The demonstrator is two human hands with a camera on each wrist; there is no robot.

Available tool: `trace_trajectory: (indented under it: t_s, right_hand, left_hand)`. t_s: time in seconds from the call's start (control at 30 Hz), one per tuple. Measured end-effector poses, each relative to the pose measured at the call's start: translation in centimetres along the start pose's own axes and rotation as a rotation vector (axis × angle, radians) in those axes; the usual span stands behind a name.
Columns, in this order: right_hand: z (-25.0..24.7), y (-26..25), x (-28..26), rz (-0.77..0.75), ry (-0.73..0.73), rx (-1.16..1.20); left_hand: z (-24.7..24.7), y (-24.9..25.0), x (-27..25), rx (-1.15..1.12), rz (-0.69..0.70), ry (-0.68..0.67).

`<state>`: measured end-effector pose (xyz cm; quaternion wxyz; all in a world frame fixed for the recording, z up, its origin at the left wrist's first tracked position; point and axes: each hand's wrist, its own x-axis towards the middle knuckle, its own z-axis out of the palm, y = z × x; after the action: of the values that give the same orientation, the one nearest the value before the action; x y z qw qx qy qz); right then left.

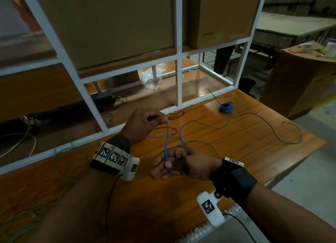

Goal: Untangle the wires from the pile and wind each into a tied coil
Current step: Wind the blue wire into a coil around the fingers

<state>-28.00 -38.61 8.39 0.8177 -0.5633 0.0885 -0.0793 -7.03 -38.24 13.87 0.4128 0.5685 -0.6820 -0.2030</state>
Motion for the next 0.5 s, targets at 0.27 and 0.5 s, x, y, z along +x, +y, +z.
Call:
trace_trajectory:
  t_s: [0.27, 0.5]
  right_hand:
    - [1.5, -3.3, 1.4, -0.203, -0.057, 0.428]
    - [-1.7, -5.4, 3.6, -0.494, 0.263, 0.538]
  left_hand:
    - [2.1, -1.2, -0.4, -0.202, -0.179, 0.013]
    - [6.1, -2.7, -3.7, -0.362, -0.325, 0.036]
